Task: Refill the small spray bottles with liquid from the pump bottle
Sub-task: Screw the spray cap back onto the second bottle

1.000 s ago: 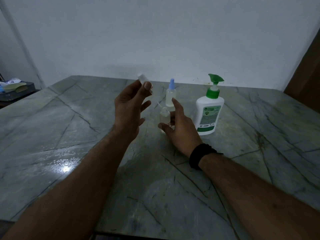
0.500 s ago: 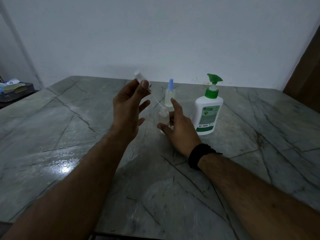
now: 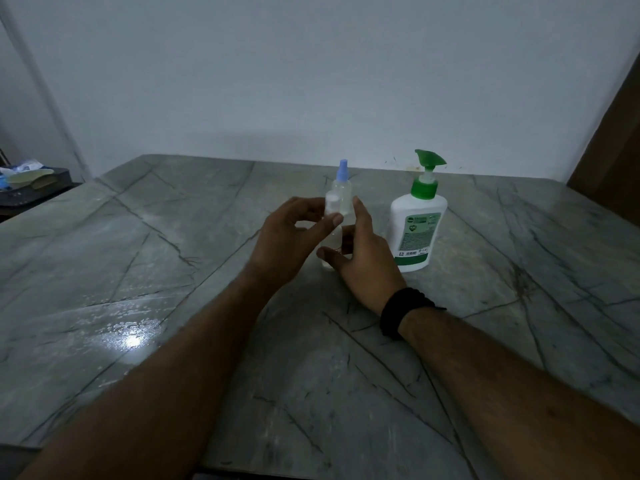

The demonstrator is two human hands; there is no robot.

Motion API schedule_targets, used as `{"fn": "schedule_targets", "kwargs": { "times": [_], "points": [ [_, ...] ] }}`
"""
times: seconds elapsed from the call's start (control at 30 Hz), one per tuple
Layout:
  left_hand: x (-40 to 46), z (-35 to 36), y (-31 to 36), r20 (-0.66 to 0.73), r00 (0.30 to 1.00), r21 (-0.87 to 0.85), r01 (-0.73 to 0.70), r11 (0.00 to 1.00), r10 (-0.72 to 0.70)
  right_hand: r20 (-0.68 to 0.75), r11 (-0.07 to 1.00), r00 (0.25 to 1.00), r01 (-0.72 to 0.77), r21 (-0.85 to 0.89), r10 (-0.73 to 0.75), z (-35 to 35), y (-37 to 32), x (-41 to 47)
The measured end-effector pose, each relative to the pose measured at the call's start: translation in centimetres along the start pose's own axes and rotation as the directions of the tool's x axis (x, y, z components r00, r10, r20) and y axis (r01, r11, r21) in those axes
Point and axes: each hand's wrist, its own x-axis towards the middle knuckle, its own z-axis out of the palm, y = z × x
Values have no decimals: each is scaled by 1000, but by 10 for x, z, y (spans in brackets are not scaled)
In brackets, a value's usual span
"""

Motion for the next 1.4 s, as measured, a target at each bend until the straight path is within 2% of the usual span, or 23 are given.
{"fn": "schedule_targets", "kwargs": {
  "times": [0.1,0.47,0.67,0.93,1.1,1.27,1.4],
  "points": [
    [1,1,-2,14,1000,73,12,997,-13,-5,1000,1000,-6,-6,6,1,2,2],
    [4,5,-1,14,998,116,58,992,-60,-7,1000,1000,-7,-27,6,1,2,3],
    [4,10,-2,-67,996,96,68,993,-62,-5,1000,1000,-4,-19,4,0,1,2],
    [2,11,1,42,998,69,38,997,-41,19,999,1000,14,-39,-14,-1,1,0],
    [0,12,1,13,1000,106,19,994,-20,8,999,1000,-6,-34,6,0,0,2],
    [1,8,2,-53,999,-6,14,1000,-14,14,1000,1000,-8,-29,9,-1,-1,2],
    [2,10,4,2,1000,0,-4,1000,4,17,999,1000,1,-38,0,-1,-2,0]
  ]
}}
